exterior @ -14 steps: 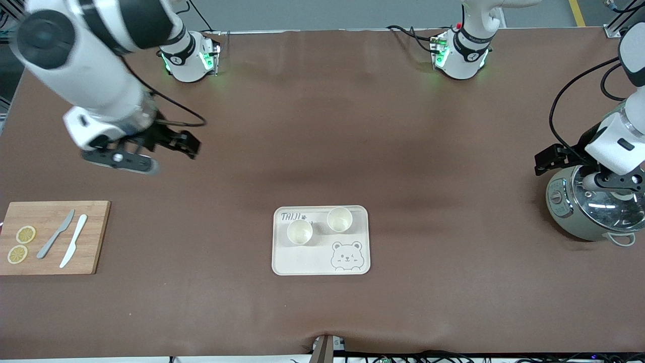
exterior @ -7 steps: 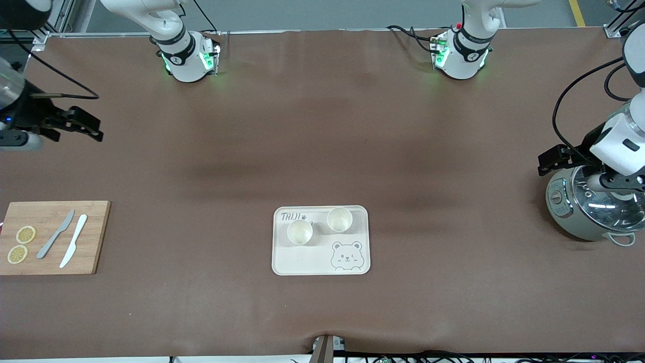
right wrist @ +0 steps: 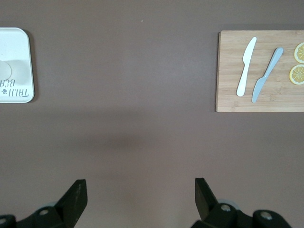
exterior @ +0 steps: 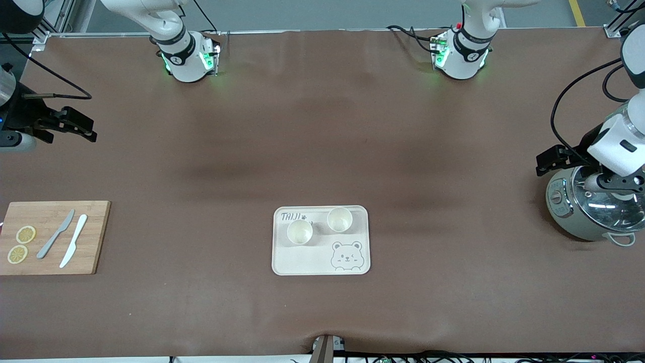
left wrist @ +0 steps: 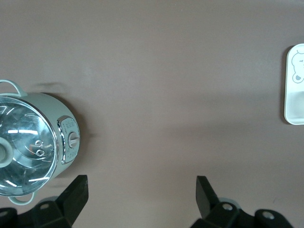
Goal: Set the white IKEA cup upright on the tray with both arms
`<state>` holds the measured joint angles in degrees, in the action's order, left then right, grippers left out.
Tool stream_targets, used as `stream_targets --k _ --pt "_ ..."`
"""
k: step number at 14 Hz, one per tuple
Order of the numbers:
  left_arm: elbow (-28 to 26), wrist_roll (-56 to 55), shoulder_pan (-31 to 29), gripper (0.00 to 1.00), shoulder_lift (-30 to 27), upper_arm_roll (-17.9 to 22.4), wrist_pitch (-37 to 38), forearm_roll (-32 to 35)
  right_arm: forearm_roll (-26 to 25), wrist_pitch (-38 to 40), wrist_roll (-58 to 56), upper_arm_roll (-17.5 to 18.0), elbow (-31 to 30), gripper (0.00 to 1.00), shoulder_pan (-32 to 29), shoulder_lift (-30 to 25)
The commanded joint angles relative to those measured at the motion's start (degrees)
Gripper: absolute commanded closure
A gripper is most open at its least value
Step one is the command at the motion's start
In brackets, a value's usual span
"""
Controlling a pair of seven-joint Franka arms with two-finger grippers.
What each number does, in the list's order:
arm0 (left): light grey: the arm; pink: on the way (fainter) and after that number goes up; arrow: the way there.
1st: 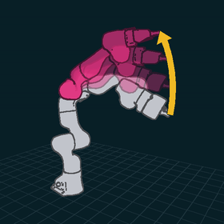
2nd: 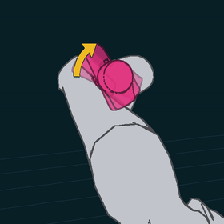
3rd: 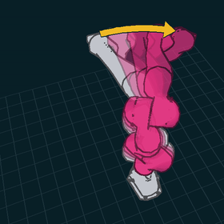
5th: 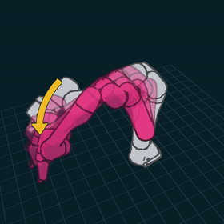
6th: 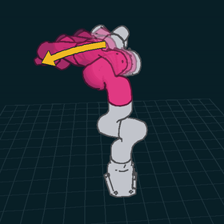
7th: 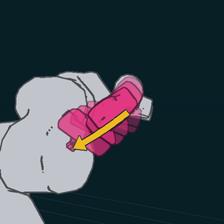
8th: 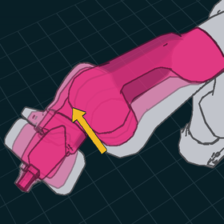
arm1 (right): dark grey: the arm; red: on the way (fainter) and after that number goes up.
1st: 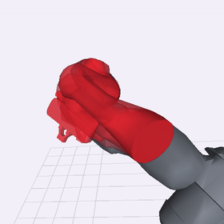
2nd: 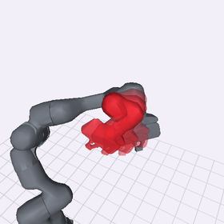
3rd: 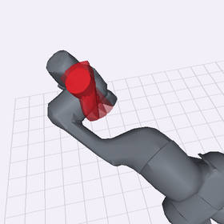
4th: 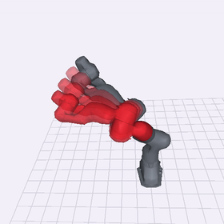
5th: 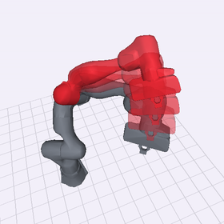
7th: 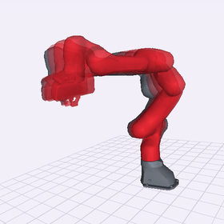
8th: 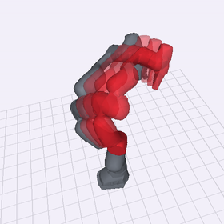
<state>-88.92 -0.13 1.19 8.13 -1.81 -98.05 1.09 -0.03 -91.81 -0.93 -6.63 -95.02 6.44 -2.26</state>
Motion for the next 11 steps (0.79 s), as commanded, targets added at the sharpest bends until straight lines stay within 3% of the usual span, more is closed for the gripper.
stream_targets --k 1,7,11 --pt "-0.11 -0.05 -1.8 0.0 0.05 -1.7 -0.65 0.14 0.03 -0.47 -1.17 0.83 0.45 0.0 -3.35 -0.73" --pt "0.59 -1.8 -2.42 0.0 -0.74 -4.5 -0.31 -0.04 -0.67 -1.96 -0.38 0.92 2.56 0.0 -3.18 0.5" --pt "0.42 1.78 -2.16 0.0 -1.01 -6.44 -1.27 -4.43 -0.24 -1.45 -0.47 0.83 3.61 0.0 -4.32 1.2"
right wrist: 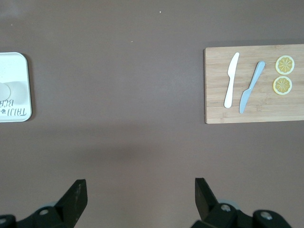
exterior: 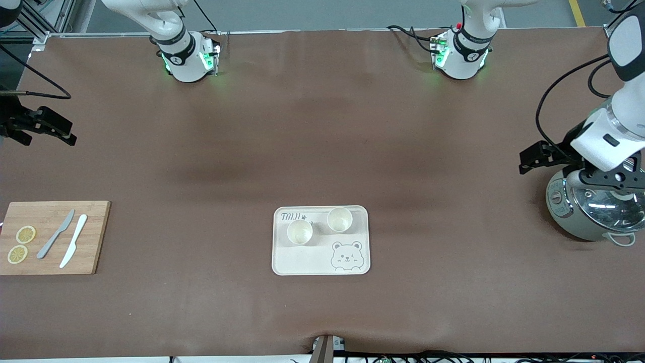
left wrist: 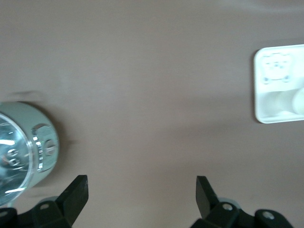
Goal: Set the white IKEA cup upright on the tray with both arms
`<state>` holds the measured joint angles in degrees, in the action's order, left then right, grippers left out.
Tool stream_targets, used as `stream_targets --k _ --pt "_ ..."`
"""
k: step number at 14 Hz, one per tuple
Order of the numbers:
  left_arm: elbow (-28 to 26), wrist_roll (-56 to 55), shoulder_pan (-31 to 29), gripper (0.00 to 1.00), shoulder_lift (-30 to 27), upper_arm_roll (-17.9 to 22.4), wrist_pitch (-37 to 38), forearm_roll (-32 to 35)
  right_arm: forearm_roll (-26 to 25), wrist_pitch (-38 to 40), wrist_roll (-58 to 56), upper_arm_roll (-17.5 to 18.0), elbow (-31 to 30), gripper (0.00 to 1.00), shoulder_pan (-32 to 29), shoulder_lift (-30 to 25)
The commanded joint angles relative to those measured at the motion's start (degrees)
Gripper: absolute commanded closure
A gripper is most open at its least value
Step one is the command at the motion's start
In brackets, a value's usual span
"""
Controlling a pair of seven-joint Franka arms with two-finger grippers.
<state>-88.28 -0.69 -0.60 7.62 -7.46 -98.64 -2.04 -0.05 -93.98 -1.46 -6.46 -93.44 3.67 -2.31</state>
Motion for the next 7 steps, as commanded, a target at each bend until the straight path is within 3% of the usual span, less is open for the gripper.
stream_targets --k 1,7 --pt "-0.14 3.23 -0.37 0.0 -0.58 -1.85 -0.68 -1.3 -0.65 0.2 0.14 0.75 2.12 0.0 -1.47 1.6" --pt "-0.49 3.68 -0.02 0.0 -0.58 -2.38 0.02 2.64 -0.65 -2.96 0.14 0.67 2.65 0.0 -1.73 2.05"
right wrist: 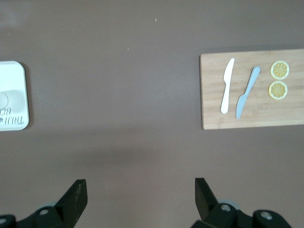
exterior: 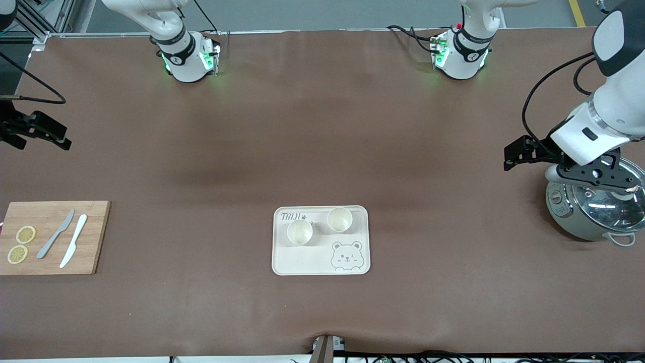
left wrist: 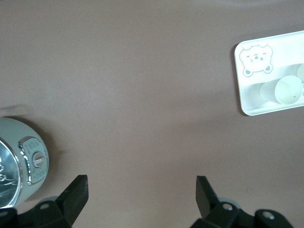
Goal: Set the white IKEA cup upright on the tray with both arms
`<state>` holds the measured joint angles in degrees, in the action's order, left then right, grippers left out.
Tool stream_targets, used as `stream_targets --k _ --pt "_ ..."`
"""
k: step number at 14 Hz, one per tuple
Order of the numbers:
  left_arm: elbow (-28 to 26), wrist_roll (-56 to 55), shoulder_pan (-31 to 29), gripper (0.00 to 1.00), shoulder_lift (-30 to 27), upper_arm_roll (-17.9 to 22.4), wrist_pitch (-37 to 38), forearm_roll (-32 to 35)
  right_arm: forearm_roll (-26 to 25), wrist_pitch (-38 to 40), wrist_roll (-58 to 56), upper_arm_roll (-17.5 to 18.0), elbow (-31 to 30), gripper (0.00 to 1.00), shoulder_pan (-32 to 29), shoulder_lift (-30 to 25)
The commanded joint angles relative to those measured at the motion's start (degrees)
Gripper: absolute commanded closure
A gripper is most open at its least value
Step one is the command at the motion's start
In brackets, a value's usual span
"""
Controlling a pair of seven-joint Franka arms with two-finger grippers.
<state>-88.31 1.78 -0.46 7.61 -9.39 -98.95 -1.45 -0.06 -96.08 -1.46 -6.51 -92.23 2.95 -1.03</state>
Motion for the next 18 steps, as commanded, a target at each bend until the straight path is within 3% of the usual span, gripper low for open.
stream_targets --k 1,18 --pt "-0.54 1.56 -0.33 0.0 -0.58 -0.97 0.69 2.15 -0.56 -0.86 0.23 0.8 1.53 0.0 -1.1 0.76" --pt "-0.02 -0.11 -0.77 0.0 -0.49 -0.8 1.31 2.24 -0.03 -0.25 0.32 0.71 2.32 0.0 -1.19 0.76"
